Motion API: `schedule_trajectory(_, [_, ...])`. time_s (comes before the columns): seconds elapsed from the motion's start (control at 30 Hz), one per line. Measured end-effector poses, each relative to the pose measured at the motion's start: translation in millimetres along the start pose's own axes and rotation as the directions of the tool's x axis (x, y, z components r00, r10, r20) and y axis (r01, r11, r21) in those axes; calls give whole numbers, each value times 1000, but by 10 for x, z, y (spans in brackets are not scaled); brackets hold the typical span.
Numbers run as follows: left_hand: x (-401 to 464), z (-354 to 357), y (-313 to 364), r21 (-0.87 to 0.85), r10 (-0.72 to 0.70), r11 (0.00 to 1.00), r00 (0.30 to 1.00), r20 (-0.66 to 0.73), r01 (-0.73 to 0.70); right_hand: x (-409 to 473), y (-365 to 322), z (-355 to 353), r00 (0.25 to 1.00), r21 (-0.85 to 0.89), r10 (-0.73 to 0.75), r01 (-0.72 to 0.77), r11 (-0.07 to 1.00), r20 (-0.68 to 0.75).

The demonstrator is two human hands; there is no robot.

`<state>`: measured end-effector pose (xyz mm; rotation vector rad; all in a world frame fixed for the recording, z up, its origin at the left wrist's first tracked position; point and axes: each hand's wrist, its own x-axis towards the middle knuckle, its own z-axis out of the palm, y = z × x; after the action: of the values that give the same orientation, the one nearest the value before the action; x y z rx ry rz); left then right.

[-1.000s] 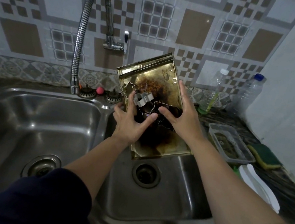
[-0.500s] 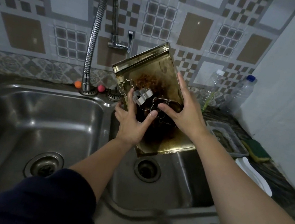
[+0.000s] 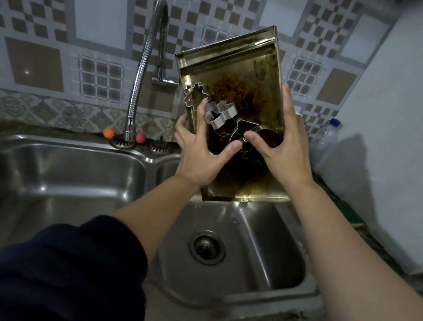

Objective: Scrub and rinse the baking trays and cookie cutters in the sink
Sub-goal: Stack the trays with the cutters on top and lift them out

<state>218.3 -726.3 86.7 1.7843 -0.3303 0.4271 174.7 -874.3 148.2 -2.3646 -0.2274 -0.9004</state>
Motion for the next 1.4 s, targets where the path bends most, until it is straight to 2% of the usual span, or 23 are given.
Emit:
schedule_trajectory(0.53, [-268, -24, 674, 167, 77, 984, 993, -93, -60, -99, -74, -512, 995, 140, -81, 88, 986, -53])
schedule_trajectory(0.73, [-502, -136, 696, 301, 70, 953, 989, -131, -28, -340, -103, -458, 1000, 290, -8, 14, 957, -22])
schedule_trajectory(0.87, [-676, -334, 611, 462, 32, 887, 996, -83, 10, -617, -108, -209, 995, 464, 91, -99, 880, 39])
schedule_trajectory(0.93, [-765, -464, 564, 549, -41, 834, 998, -45, 58, -764, -125, -36, 986, 506, 151, -169, 846, 78])
schedule_trajectory(1.07, [-963, -745, 524, 690, -216, 700, 975, -42, 185, -995, -247, 275, 937, 566, 249, -346, 749, 244])
schedule_trajectory(1.27, [-1255, -1290, 459, 776, -331, 561, 937, -109, 288, -1237, -709, 585, 863, 610, 277, -496, 618, 422])
schedule_trajectory(1.4, [-1497, -1817, 392, 791, -376, 508, 914, -154, 342, -1445, -1177, 825, 835, 595, 264, -534, 601, 483])
